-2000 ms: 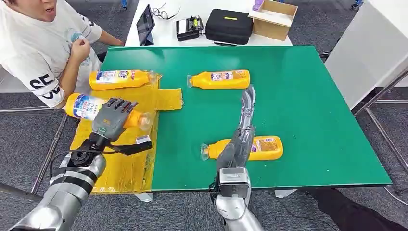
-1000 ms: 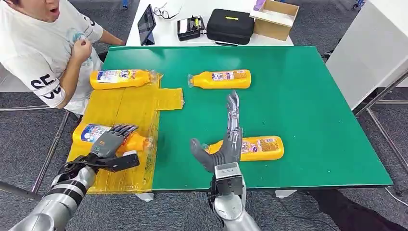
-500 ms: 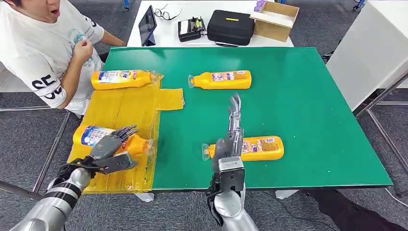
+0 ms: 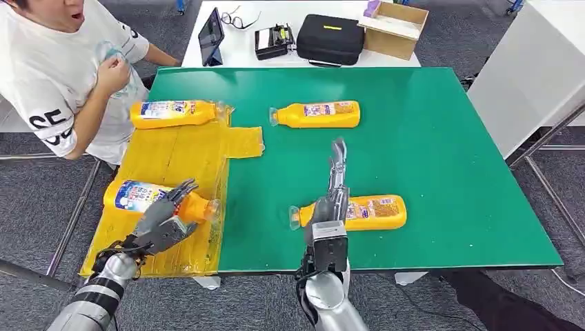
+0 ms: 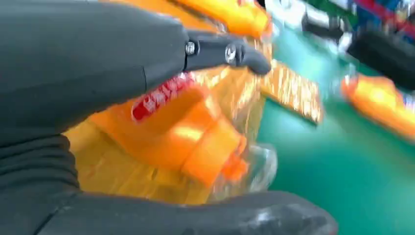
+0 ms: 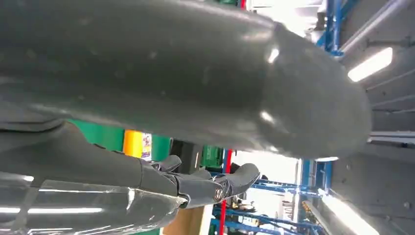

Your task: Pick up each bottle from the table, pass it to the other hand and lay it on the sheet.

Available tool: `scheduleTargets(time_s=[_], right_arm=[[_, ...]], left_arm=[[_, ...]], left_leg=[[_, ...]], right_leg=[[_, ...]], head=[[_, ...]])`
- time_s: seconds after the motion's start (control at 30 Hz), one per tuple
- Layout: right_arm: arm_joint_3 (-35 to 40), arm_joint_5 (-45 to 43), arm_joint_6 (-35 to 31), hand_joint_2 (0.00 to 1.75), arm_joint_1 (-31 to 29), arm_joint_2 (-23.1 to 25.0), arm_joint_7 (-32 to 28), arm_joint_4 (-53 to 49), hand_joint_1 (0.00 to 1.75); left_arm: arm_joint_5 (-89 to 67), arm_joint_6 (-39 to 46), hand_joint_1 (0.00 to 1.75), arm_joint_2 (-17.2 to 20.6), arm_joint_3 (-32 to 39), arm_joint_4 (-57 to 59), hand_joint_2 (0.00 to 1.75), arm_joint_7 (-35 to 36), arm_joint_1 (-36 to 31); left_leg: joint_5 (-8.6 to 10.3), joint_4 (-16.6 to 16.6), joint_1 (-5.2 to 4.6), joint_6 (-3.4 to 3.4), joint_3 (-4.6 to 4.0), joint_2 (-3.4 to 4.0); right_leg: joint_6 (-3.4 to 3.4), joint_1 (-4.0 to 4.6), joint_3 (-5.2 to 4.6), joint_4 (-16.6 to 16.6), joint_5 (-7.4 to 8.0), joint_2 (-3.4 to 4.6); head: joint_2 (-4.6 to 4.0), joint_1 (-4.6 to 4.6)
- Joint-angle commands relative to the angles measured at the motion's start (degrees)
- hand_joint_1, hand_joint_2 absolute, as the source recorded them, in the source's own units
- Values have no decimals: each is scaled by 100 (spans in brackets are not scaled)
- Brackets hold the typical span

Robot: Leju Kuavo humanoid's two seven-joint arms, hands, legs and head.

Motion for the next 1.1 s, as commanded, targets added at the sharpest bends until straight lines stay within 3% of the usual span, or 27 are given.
scheduleTargets(time_s=[0.03, 0.13, 0.17, 0.3, 0.5, 0.7, 0.97, 1.1], right_arm=[[218, 1404, 320, 175, -643, -650, 1389, 825, 0], [180, 2326, 803, 175, -1008, -1092, 2131, 1258, 0], [154, 2505, 884, 175, -1106, -1197, 2224, 1356, 0], [297, 2823, 1950, 175, -1735, -1749, 2749, 2082, 0], [261, 2775, 2018, 175, -1840, -1800, 2726, 2262, 0], [596, 2806, 2491, 175, -2202, -2212, 3004, 2629, 0], [902, 2216, 3547, 175, -2582, -3363, 2893, 2274, 0], [1189, 1737, 4106, 175, -2735, -3687, 2717, 1964, 0]], left_arm=[[1374, 1342, 0, -1027, 2095, -1400, 0, -73, 179], [1793, 1609, 0, -1110, 2538, -1833, 0, -386, 362], [2306, 1268, 0, -1179, 2719, -1971, 0, -400, 404], [2631, 1066, 0, -1154, 3080, -2058, 0, -444, 587], [2663, 1025, 0, -1171, 3151, -1921, 0, -526, 573], [2650, 949, 0, -1226, 3183, -1877, 0, -588, 623], [2408, 762, 0, -1247, 2903, -1208, 0, -588, 551], [2229, 857, 0, -1281, 2614, -904, 0, -588, 462]], left_leg=[[-5, 3, 9, 5, 2, 2], [-9, -3, 12, 9, 19, 17], [-4, -4, 7, 5, 5, 15], [-7, -1, 8, 5, 12, 22], [-4, 2, 3, 5, 2, -1], [-2, 2, -2, 5, -4, -2], [-2, 7, -3, 8, -5, -24], [-2, 8, -7, 9, -12, -21]], right_leg=[[-13, 13, 12, -10, 0, -7], [-18, 17, 33, -24, 2, 4], [-10, 9, 15, -16, 5, 8], [-15, 11, 22, -16, 3, 8], [-12, 7, 13, -8, 0, -7], [-6, 1, 7, -5, 1, -6], [-12, 3, 15, -5, -5, -32], [-6, -3, 5, -1, -3, -25]], head=[[0, 0], [0, 0], [0, 0], [0, 0], [0, 2], [0, 0], [0, 0], [0, 0]])
